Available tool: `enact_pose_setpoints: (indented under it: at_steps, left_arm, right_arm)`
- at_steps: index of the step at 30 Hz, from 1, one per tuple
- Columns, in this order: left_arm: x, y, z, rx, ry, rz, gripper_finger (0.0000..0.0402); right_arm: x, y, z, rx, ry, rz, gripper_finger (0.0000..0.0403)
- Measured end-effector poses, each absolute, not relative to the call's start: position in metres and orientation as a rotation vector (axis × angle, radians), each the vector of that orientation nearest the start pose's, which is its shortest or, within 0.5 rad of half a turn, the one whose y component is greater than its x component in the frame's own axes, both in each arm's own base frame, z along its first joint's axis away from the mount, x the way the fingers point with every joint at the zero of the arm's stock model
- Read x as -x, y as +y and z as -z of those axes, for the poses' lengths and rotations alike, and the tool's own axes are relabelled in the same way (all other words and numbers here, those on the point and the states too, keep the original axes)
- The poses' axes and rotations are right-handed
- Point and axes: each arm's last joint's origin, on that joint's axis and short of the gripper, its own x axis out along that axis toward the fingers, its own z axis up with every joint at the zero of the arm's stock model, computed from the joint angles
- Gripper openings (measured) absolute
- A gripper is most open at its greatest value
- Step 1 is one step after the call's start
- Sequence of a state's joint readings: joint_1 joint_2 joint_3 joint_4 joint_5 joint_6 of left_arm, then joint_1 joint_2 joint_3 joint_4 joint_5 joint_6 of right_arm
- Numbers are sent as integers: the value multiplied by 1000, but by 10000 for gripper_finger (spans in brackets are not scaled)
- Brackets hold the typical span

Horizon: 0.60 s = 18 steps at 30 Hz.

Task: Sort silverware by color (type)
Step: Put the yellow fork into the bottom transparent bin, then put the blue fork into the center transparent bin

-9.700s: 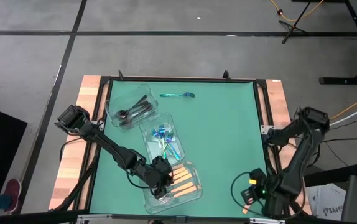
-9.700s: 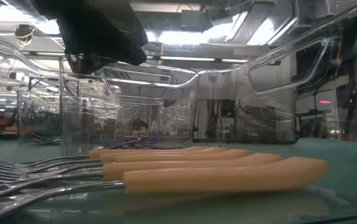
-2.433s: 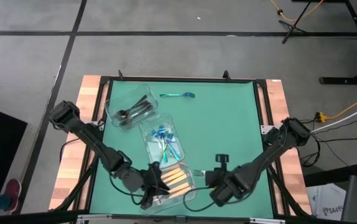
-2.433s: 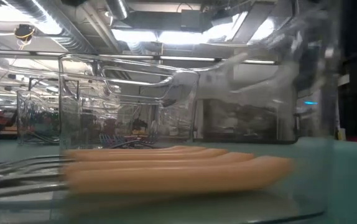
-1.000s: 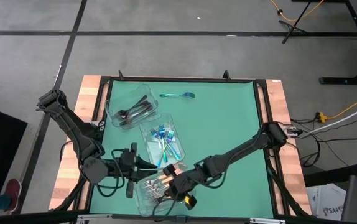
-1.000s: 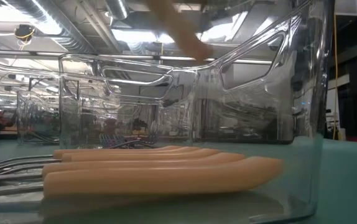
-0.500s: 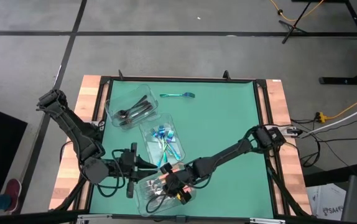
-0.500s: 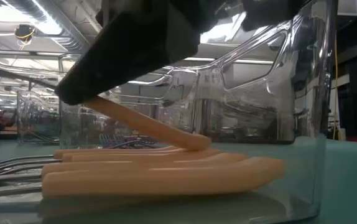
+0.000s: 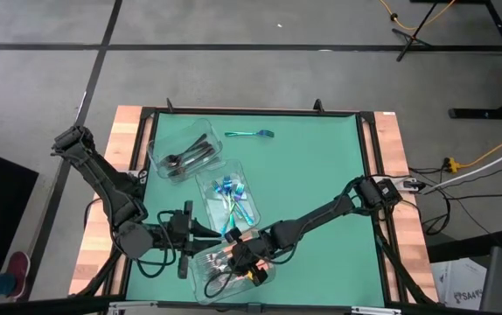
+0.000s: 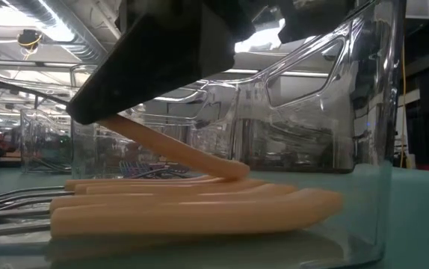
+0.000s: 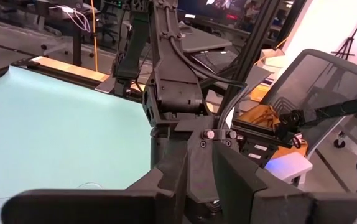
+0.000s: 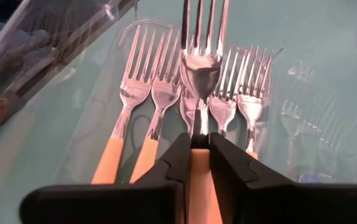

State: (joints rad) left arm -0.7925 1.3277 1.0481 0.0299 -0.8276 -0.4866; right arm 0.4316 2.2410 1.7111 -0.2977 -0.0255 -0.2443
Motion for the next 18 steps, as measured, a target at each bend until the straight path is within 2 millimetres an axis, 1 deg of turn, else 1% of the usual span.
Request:
enact_pose_setpoints:
  at_steps: [7, 18]
  left_arm:
    - [-221, -194, -328, 303, 161, -74, 69]
    - [-220, -193, -324, 268, 192, -81, 69]
  right_arm:
    - [-446, 206, -167, 394, 764, -530, 64]
    - [-446, 206, -167, 391, 757, -526, 64]
